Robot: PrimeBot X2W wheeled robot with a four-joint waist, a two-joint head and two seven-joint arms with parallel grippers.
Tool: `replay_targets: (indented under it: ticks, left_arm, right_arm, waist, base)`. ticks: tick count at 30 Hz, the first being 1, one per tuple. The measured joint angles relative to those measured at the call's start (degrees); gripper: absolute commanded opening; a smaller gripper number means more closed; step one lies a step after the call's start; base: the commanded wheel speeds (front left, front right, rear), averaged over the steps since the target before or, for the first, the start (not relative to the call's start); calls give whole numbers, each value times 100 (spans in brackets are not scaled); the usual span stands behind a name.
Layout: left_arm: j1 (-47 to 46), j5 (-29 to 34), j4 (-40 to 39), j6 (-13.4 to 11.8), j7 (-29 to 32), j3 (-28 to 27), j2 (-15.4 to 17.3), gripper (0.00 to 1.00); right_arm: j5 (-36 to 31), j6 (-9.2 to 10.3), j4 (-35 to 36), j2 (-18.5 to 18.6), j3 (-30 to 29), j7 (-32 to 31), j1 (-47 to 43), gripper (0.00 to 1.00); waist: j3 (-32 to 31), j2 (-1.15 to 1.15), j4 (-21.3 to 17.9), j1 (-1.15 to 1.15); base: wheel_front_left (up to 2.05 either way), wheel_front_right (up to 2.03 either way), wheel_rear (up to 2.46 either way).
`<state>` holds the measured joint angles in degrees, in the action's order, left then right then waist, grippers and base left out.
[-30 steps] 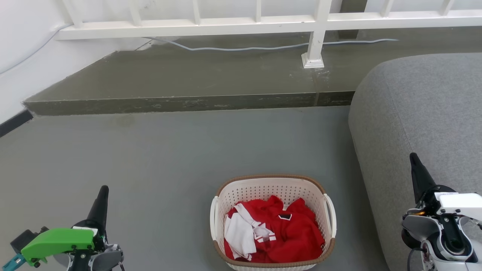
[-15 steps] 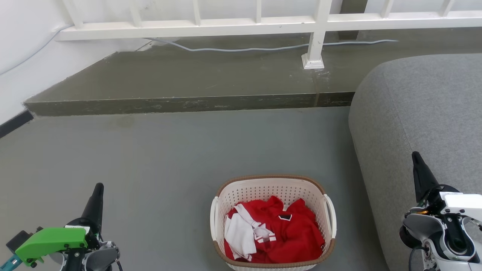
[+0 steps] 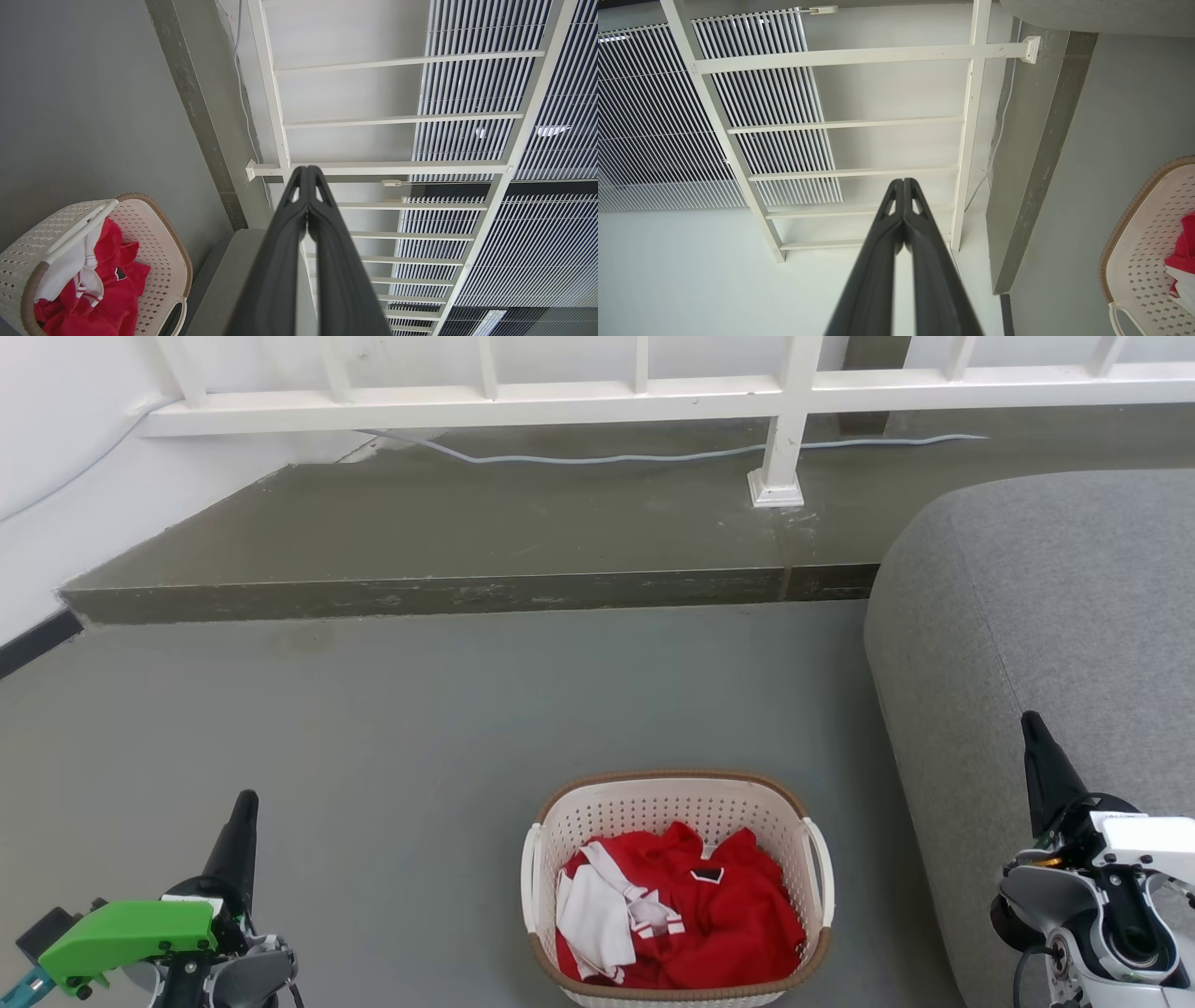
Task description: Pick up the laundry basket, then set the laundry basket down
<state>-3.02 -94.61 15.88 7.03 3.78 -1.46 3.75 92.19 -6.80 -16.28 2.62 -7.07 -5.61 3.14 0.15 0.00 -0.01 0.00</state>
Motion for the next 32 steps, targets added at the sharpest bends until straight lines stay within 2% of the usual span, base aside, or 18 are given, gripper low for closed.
replay_targets:
  ticks: [32]
  left_arm:
    - [-4,0,13,1,20,-8,0,0]
  right_arm:
    - [0,-1,9,-1,-3,0,1,0]
  waist:
    - [0,0,1,0]
  base:
    - [0,0,0]
